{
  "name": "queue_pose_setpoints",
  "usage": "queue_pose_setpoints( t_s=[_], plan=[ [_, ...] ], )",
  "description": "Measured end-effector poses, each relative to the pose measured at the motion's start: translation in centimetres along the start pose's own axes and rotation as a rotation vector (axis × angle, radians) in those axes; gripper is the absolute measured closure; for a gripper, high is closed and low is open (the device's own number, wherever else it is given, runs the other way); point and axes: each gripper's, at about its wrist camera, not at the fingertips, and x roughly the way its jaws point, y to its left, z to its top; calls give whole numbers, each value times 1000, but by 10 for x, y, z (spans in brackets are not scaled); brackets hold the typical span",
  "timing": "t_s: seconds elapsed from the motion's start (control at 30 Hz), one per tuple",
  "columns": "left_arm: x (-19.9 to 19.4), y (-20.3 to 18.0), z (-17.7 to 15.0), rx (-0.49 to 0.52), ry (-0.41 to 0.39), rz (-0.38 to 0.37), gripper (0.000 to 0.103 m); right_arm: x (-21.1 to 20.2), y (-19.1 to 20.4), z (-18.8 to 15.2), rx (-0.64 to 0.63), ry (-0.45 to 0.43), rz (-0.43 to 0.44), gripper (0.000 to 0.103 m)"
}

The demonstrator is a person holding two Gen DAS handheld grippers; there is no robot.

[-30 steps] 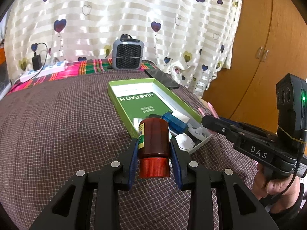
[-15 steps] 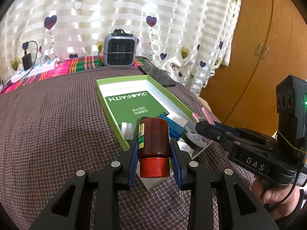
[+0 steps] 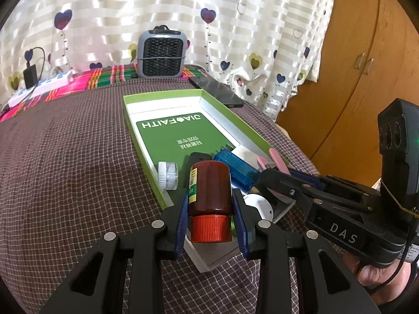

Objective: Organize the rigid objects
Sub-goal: 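Lower the bottle and pink clip into the box and open both tools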

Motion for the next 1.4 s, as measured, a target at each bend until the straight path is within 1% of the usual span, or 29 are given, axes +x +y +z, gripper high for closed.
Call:
queue_pose_setpoints(
  t_s=[0.4,0.5,0.6,0.77,0.87,1.07,1.4],
  plan=[
    [15,-3,6,23,0,19,72,13,6,4,-26,16,-8,84],
    [18,-4,8,28,-4,35,72,15,6,6,-28,17,-10,84],
    [19,-2,10,19,2,29,72,16,5,8,-31,17,-12,84],
    [15,-3,10,14,14,18,72,14,7,7,-42,18,-16,84],
    [10,-4,10,15,5,19,72,9,10,7,-58,0,-38,81],
    [-1,-7,8,15,-12,26,72,-2,13,8,-68,-22,-46,74],
    [-18,-10,2,22,-26,30,72,-16,23,5,-94,-32,-48,74]
  ],
)
